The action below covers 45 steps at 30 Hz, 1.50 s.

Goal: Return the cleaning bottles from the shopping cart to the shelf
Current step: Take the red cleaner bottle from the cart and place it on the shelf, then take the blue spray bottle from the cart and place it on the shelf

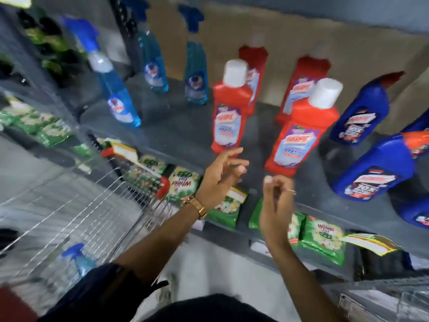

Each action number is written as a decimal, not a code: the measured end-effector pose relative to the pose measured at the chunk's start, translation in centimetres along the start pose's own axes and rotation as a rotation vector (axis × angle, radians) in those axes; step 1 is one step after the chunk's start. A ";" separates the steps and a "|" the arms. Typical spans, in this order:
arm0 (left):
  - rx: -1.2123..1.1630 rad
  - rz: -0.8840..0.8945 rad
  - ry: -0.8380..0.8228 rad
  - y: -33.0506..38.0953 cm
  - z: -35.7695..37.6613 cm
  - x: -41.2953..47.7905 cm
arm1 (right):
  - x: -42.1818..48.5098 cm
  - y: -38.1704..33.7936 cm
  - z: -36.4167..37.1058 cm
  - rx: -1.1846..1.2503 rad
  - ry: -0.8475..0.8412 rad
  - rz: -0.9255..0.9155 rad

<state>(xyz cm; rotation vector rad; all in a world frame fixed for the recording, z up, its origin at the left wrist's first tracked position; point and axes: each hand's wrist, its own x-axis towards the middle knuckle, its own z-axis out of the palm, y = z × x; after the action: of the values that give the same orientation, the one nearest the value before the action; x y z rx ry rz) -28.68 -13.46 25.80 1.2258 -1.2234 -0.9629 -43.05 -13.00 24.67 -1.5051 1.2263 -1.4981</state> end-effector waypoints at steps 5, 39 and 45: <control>0.198 0.004 0.320 -4.2 -10.5 -7.2 | -5.9 -0.5 10.8 -0.146 -0.485 0.038; 0.008 -1.287 0.628 -26.6 -33.2 -26.3 | -19.1 5.0 31.6 -1.075 -1.190 -0.211; -0.195 -0.836 0.630 -15.8 -33.4 -21.0 | -14.5 3.4 31.6 -0.349 -1.226 0.571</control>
<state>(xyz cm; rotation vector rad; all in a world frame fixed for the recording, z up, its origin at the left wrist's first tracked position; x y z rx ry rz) 2.80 9.88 9.41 1.7372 -0.0879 -1.1091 -11.05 -5.37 13.01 -1.6280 0.9669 0.1166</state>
